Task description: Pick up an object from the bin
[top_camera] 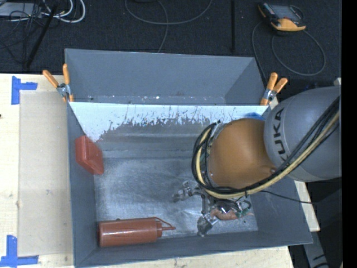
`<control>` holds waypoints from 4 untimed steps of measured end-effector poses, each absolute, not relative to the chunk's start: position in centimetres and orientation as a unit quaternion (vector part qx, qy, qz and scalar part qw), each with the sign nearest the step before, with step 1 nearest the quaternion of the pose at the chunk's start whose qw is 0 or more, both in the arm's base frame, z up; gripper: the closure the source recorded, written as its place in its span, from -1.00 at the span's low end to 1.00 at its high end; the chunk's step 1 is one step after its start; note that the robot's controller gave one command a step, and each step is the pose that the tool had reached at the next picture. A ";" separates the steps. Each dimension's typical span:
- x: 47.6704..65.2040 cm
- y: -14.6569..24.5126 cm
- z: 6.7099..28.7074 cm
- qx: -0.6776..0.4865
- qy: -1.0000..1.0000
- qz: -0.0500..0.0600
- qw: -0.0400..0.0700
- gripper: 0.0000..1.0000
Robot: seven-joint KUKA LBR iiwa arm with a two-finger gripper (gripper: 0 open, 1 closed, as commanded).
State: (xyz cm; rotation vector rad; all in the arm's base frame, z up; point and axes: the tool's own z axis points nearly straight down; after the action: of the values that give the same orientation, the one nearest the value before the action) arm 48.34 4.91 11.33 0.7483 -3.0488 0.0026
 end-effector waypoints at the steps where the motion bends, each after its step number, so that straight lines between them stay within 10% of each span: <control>1: 48.3 8.1 10.5 0.257 -0.966 -0.002 0.000 -1.00; 2: 47.4 8.4 12.1 0.310 -0.951 0.000 0.001 -1.00; 4: 47.9 14.0 7.5 0.428 -0.904 0.001 -0.004 -1.00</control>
Offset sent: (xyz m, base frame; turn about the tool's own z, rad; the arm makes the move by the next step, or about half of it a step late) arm -0.0124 0.0419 0.0157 -0.1731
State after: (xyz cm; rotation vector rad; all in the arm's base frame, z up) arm 47.90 14.00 7.51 1.3490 -2.8453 0.0038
